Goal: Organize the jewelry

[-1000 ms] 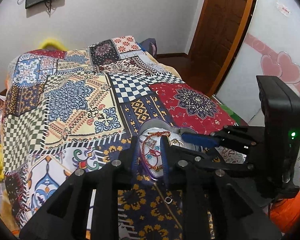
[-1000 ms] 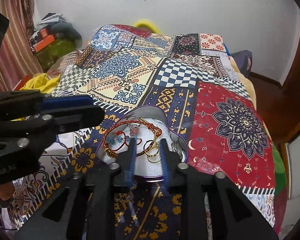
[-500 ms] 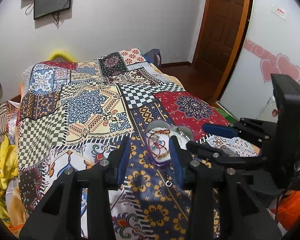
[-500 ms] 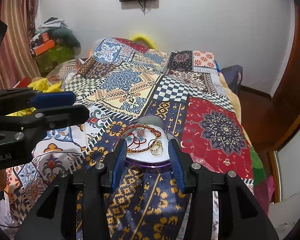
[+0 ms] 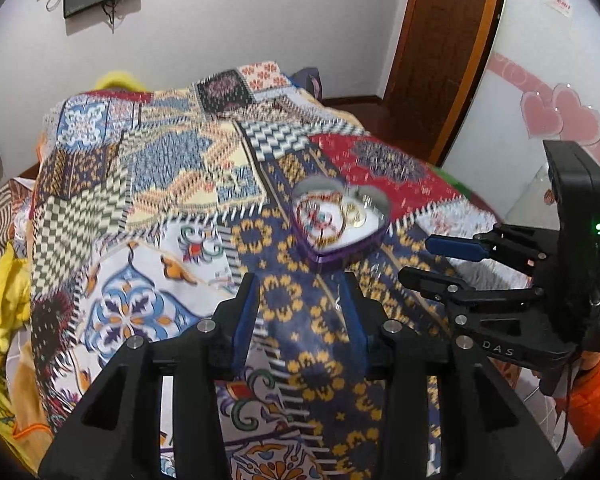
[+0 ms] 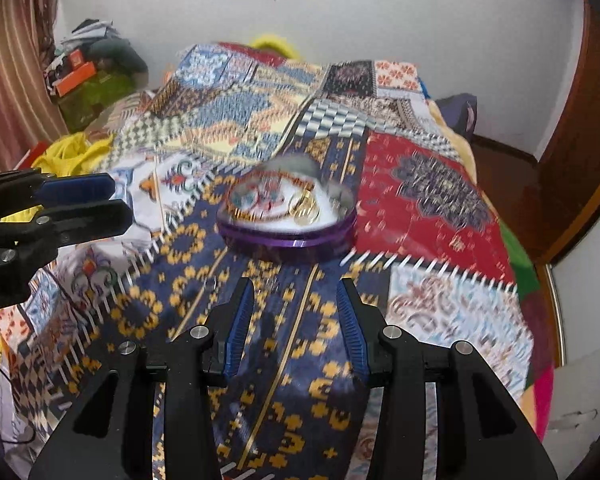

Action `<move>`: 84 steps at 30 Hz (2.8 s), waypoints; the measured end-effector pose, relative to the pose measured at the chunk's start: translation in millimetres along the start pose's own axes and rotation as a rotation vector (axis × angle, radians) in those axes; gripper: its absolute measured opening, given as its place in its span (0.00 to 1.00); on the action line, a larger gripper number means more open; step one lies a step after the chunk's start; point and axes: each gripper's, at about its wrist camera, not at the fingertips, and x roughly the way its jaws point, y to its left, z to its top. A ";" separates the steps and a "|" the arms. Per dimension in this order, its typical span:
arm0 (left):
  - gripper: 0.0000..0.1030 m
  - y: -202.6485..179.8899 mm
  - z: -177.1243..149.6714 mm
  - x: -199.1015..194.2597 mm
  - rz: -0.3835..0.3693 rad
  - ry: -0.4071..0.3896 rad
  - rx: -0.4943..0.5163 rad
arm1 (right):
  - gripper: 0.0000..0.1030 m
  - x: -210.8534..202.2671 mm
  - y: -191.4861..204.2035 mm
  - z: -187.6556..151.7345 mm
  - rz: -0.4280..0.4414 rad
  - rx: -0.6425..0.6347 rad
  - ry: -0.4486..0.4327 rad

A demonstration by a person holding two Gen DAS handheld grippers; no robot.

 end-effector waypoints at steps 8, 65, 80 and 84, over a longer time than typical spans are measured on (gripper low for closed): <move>0.39 5.9 -17.0 10.3 -0.001 0.021 0.006 | 0.38 20.9 7.7 1.0 0.023 -0.027 0.043; 0.09 -21.3 42.2 -1.4 -0.070 -0.115 0.043 | 0.09 -48.9 -2.8 42.8 0.042 0.006 -0.247; 0.09 -14.3 57.7 20.9 -0.066 -0.121 0.027 | 0.09 -26.4 -8.1 61.4 0.074 0.020 -0.260; 0.09 -10.7 56.4 37.3 -0.069 -0.091 0.020 | 0.09 -11.7 -12.1 58.1 0.085 0.032 -0.222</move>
